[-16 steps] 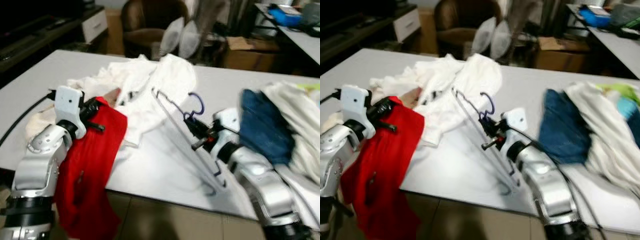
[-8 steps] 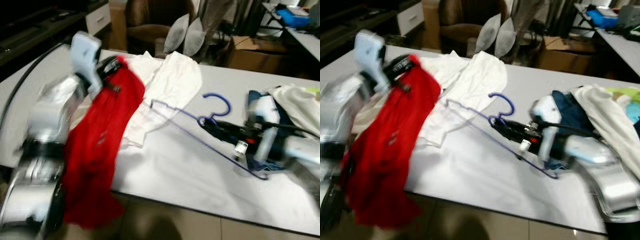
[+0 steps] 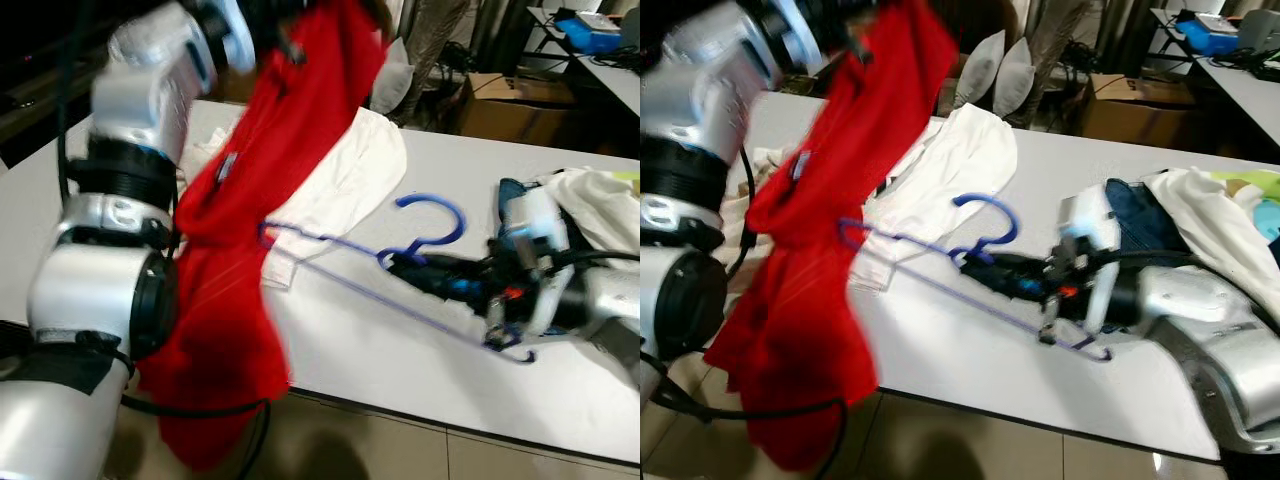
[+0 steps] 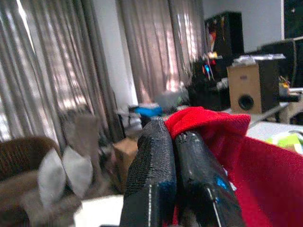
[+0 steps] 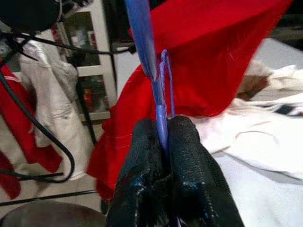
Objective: Hang hanger
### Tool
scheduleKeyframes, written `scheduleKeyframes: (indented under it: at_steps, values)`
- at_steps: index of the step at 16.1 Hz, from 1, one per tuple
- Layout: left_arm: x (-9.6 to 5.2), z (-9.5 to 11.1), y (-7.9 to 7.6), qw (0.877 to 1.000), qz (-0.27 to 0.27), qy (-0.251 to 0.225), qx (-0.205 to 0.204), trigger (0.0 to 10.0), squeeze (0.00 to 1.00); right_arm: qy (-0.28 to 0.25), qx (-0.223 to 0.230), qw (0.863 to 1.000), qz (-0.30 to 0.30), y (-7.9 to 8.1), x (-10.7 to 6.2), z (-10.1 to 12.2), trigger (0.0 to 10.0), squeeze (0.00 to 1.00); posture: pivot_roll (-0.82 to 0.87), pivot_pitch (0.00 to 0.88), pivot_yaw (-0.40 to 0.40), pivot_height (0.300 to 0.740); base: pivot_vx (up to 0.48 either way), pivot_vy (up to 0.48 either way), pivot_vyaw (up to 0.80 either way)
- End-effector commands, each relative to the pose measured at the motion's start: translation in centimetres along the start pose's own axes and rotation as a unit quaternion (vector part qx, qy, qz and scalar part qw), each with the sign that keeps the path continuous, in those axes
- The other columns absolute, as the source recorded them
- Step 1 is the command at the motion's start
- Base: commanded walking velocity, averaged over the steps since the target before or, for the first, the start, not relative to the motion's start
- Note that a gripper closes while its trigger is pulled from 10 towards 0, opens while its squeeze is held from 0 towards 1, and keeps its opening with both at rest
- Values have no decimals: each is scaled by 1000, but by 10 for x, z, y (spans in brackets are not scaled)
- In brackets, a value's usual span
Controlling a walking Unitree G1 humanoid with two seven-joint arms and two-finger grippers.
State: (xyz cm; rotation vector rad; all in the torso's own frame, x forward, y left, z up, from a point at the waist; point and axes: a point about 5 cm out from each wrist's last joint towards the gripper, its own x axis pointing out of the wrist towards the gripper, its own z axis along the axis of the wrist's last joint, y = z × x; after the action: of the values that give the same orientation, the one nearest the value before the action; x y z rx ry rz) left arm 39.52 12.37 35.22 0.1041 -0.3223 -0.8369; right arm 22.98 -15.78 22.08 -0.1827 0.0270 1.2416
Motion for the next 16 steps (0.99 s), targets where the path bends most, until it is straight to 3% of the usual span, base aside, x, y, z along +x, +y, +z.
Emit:
scheduleKeyframes:
  at_steps: [1,4,5,6,8,11,13,16]
  values:
    - [3,6,-7,999,-31,-9,14,10000,0,2,0,1000,15,3,9,1,10000,0,-44,0,9,740,0,0,0]
    - [2,3,-11,998,-46,-8,32,10000,0,-4,7,999,43,3,20,0,10000,0,-26,0,-10,740,0,0,0]
    - [-1,-2,-5,998,-24,11,58,10000,0,24,-1,999,39,0,18,-4,10000,0,-17,0,-23,740,0,0,0]
    - [-11,-12,10,990,36,57,121,10000,0,107,-22,994,6,-13,6,-19,10000,0,-14,0,-32,740,0,0,0]
    - [-20,-14,23,980,89,82,159,10000,0,164,-38,985,-48,-28,-9,-28,10000,0,-17,0,-34,740,0,0,0]
    - [-36,-22,40,954,162,122,221,10000,0,161,-50,980,-105,-40,-29,-18,10000,0,-33,0,-19,740,0,0,0]
    - [-38,-32,40,952,170,133,217,10000,0,153,-51,981,-104,-38,-36,-12,10000,0,-36,0,-16,740,0,0,0]
    - [-38,-47,36,944,164,154,242,10000,0,139,-64,980,-128,-41,-47,-4,10000,0,-48,0,-5,740,0,0,0]
